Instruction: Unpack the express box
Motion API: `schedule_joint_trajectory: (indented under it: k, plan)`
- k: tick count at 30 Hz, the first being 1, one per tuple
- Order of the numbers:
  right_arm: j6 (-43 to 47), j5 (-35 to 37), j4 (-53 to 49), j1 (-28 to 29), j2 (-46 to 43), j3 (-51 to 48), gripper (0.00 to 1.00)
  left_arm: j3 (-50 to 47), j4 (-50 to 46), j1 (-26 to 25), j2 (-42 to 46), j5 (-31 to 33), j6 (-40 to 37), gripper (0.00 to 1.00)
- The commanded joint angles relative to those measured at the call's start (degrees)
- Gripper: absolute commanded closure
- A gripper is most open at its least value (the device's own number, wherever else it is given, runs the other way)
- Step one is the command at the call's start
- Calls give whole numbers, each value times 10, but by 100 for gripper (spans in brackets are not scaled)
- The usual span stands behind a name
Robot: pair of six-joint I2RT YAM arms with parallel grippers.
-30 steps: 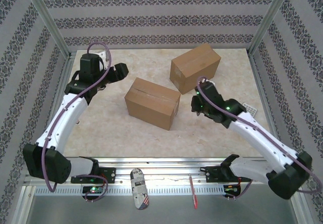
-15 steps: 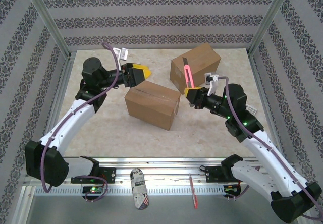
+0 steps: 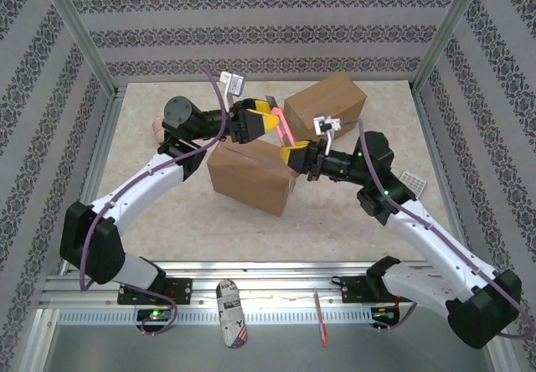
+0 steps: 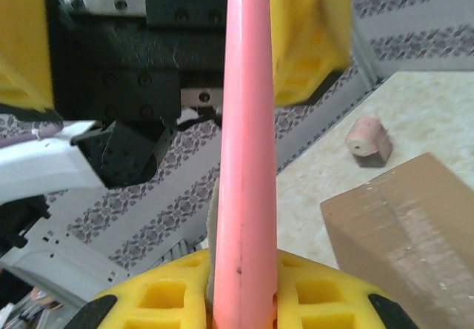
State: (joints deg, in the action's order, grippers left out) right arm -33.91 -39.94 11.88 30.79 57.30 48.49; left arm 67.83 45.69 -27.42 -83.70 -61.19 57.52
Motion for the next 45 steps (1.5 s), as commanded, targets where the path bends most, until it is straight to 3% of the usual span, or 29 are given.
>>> schedule_joint_trajectory:
  k: [1,10,23,29,34,40,45]
  plan:
    - [-1,-17,57,15,10,29,100,24,19,-16,-3,6,-17,15]
    - [-25,4,113,16,22,23,100,9,18,-20,0,14,-22,23]
    - [-48,4,147,16,35,25,100,9,34,-24,-8,19,-13,65]
    - [-54,-2,152,16,42,26,100,9,39,-25,-8,21,-8,99]
    - [-23,-25,82,14,39,47,100,13,20,-25,-5,25,-16,100]
    - [26,-64,-24,-2,13,66,61,19,-2,-25,-1,26,-28,100]
    - [43,-69,-59,-8,1,70,57,22,1,-25,-7,29,-25,100]
